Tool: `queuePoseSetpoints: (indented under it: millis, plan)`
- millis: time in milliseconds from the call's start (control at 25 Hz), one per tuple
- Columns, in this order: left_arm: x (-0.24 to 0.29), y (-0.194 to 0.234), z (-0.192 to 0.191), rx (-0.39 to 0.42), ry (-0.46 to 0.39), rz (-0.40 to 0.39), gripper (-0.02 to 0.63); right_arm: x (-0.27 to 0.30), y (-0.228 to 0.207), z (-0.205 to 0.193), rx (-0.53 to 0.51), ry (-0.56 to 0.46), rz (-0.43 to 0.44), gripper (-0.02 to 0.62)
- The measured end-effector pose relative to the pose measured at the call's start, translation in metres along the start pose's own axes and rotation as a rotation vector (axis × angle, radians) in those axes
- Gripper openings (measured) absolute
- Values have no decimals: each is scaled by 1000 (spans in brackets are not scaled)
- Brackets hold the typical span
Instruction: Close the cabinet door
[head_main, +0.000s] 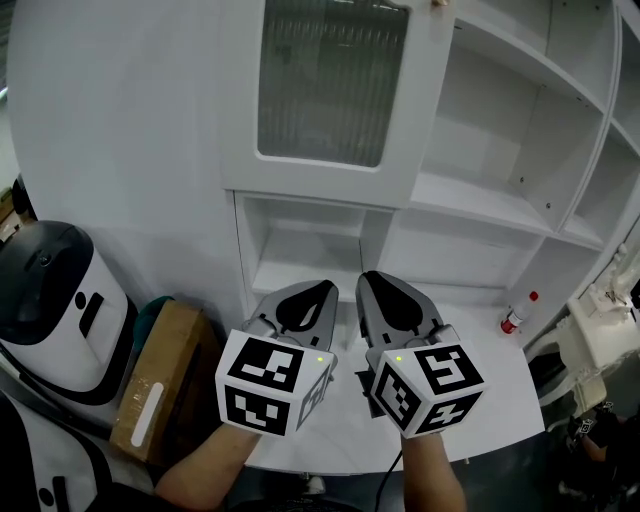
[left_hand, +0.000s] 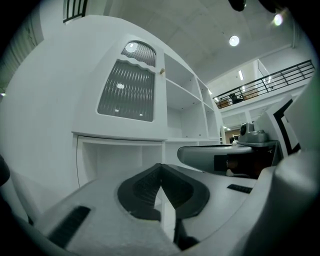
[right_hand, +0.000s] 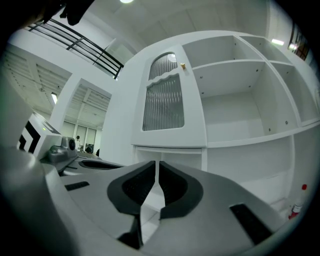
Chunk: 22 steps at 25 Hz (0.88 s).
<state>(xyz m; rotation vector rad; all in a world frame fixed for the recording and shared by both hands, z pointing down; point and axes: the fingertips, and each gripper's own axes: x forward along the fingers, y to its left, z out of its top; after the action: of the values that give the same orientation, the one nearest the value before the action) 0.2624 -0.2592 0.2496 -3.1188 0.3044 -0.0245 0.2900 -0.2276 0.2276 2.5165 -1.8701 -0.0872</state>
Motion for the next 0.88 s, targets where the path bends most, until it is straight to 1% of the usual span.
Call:
queuePoseSetpoints:
  millis: [480,880]
  plan:
    - [-42,-13,-12,14,23,8,11,-30,37,-18,9,34,8,29]
    - [-84,-18,-21,13,16,3,11,-54,76,-33,8,49,11,28]
